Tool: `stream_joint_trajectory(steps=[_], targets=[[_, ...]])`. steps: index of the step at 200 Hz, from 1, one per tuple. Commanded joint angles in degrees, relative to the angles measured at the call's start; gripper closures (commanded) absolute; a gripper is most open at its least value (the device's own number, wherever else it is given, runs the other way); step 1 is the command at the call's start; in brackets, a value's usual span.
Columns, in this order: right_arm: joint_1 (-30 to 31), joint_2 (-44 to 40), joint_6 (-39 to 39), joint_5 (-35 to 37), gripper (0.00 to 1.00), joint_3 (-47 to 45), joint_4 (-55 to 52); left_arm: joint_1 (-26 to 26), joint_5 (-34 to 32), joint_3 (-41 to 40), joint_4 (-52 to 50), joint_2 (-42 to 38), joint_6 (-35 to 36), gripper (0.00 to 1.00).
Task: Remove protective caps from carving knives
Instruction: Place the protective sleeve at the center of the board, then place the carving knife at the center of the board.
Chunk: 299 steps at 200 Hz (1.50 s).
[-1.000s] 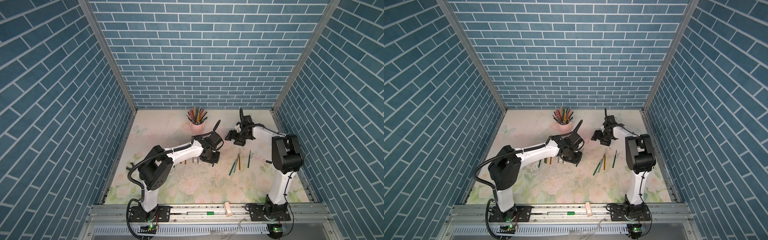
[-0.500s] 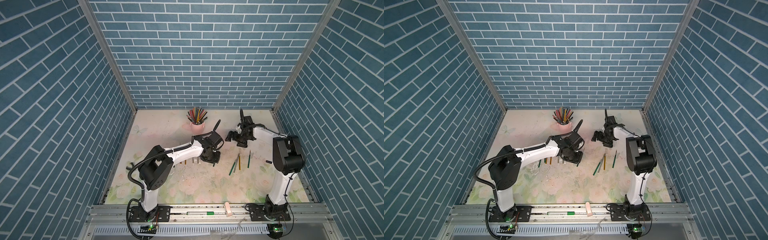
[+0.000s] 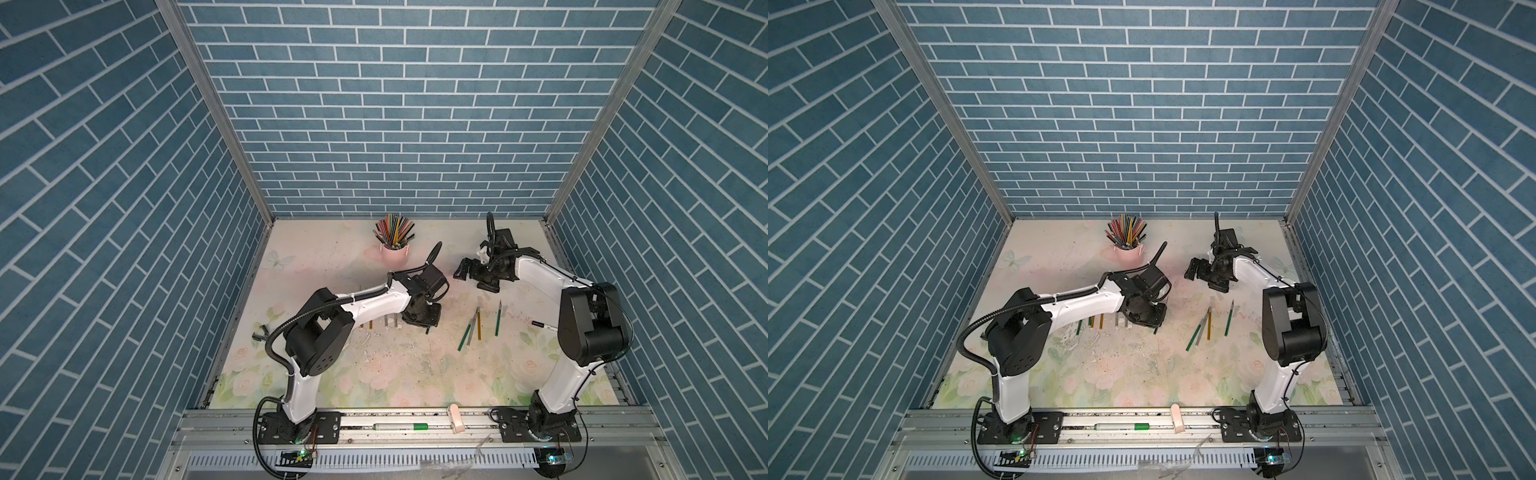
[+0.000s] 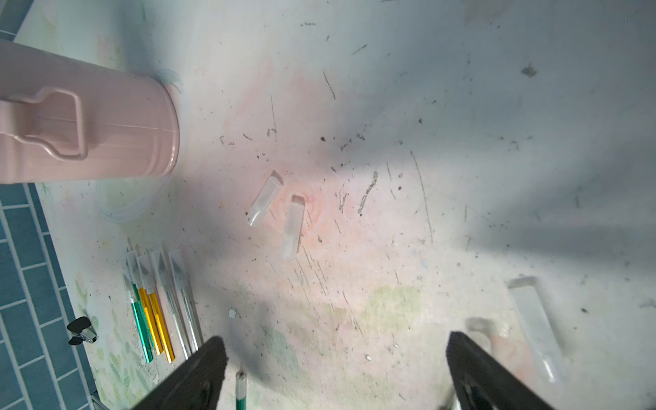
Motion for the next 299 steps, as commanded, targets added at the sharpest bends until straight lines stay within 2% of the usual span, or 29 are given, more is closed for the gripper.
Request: stream_joint_trajectory(steps=[1, 113, 142, 161, 201, 234, 252, 299], targets=[[-0.2, -3.6, -0.1, -0.3, 0.02, -2.1, -2.3, -0.6, -2.1, 2.3, -1.3, 2.0, -2.0, 0.91], [-2.5, -14.0, -0.8, 0.0, 0.02, -12.0, -3.5, -1.5, -3.4, 5.7, -2.4, 7.5, -5.2, 0.87], [-2.8, -15.1, -1.2, 0.2, 0.02, -12.0, -4.2, -1.6, -4.4, 6.3, -3.3, 6.8, -5.2, 0.81], [-2.9, -15.6, -1.4, 0.5, 0.02, -11.4, -4.9, -1.5, -5.3, 7.0, -4.4, 5.7, -4.9, 0.72], [-2.8, -16.0, -1.8, 0.0, 0.02, -10.0, -6.6, -1.1, -7.3, 8.7, -6.9, 2.9, -3.5, 0.29], [-2.9, -17.0, -1.6, 0.1, 0.02, -9.4, -7.0, 0.4, -9.1, 8.3, -8.5, 0.1, -2.7, 0.07], [-2.9, -17.1, -1.2, -0.5, 0.02, -8.9, -7.2, 1.4, -10.3, 7.3, -9.5, -1.2, -2.7, 0.01], [-2.9, -16.4, 0.0, -3.1, 0.02, -7.5, -6.3, 3.6, -14.5, 4.7, -12.7, -3.3, -2.9, 0.01]])
